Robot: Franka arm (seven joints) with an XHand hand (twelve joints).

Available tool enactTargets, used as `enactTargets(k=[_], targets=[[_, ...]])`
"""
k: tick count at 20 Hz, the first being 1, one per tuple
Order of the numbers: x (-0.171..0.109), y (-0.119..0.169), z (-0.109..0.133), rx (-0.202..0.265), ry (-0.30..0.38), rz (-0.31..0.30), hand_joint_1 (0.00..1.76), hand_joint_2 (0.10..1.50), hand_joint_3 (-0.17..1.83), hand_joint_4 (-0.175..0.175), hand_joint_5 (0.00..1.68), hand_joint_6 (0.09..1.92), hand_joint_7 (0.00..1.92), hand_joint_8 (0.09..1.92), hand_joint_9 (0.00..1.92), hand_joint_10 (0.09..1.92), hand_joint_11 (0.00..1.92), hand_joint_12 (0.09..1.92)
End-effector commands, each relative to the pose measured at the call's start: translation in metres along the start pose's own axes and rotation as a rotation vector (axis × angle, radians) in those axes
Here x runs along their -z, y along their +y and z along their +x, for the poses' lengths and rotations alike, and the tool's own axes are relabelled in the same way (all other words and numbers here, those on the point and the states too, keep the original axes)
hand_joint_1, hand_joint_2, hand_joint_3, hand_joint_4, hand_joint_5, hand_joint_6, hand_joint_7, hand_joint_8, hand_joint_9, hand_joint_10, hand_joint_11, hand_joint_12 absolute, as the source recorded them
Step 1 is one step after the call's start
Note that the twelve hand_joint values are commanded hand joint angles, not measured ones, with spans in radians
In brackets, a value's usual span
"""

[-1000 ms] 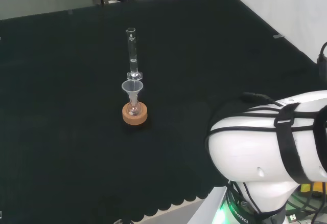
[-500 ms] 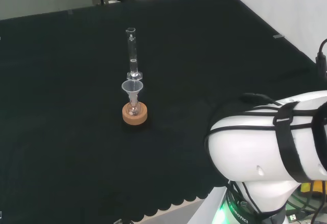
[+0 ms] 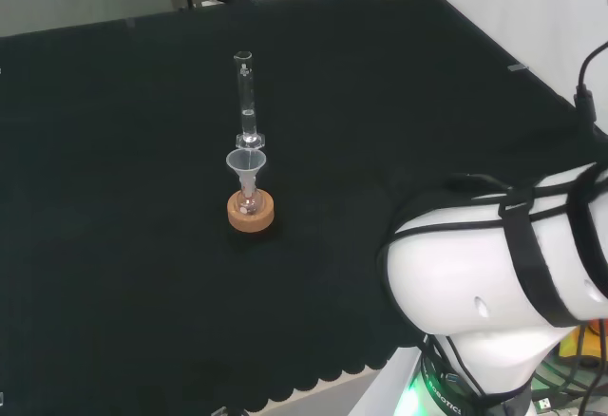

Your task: Pick up the graduated cylinder.

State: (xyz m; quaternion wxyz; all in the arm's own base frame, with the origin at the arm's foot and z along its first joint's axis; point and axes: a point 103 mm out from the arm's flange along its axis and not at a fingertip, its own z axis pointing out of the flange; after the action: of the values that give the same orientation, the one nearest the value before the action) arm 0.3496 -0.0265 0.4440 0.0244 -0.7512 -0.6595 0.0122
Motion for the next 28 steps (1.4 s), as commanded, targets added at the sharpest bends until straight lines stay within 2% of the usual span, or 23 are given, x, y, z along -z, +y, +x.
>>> enactTargets(k=[1,7,12,19,24,28], targets=[[-0.044,0.070,-0.025,0.047,0.051,-0.005,0.14,1.24,0.29,-0.021,0.28,0.09,0.02,0.55,0.22,0.66,0.09,1.38],[-0.090,0.128,-0.035,0.077,0.087,0.035,0.20,1.22,0.28,-0.023,0.28,0.09,0.03,0.55,0.23,0.66,0.08,1.38],[-0.127,0.157,-0.032,0.115,0.132,0.064,0.29,1.19,0.27,-0.025,0.28,0.09,0.04,0.55,0.24,0.66,0.08,1.38],[-0.173,0.171,-0.018,0.154,0.167,0.101,0.42,1.11,0.25,-0.033,0.29,0.09,0.08,0.57,0.27,0.66,0.09,1.38],[-0.195,0.171,-0.006,0.199,0.200,0.122,0.51,1.05,0.25,-0.038,0.33,0.09,0.13,0.60,0.33,0.67,0.11,1.38],[-0.210,0.174,0.003,0.214,0.208,0.145,0.55,1.01,0.27,-0.041,0.37,0.09,0.17,0.62,0.36,0.66,0.14,1.38]])
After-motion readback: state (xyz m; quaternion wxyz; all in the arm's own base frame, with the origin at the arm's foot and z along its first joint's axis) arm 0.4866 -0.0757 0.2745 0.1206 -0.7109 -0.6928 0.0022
